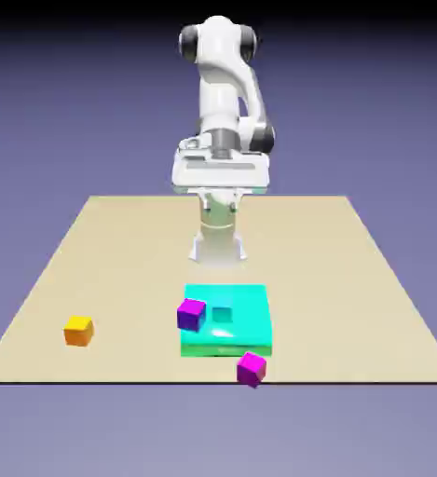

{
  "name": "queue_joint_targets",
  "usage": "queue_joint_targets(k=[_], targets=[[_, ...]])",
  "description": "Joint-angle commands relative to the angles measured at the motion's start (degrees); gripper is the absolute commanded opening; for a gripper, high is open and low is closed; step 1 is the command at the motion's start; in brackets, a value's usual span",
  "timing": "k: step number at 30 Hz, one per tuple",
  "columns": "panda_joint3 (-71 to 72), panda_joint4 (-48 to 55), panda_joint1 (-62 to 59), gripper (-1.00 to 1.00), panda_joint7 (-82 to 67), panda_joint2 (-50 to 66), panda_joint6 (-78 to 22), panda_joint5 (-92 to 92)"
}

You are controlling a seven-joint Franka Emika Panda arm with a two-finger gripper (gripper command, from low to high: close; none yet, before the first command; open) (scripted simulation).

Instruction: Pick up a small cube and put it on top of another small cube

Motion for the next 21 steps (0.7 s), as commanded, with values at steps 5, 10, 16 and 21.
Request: queue_joint_targets(k=[5, 10, 16, 21], targets=[[4.0, 7.7, -3.3, 0.00, 6.4, 10.4, -7.6, -0.4], [8.0, 15.4, -6.7, 0.00, 12.7, 20.8, -15.2, -0.7], [12.9, 24.6, -10.7, 0.00, 20.3, 33.2, -24.3, -1.1], [16.9, 32.3, -14.0, 0.00, 26.7, 43.6, -31.8, -1.5]])
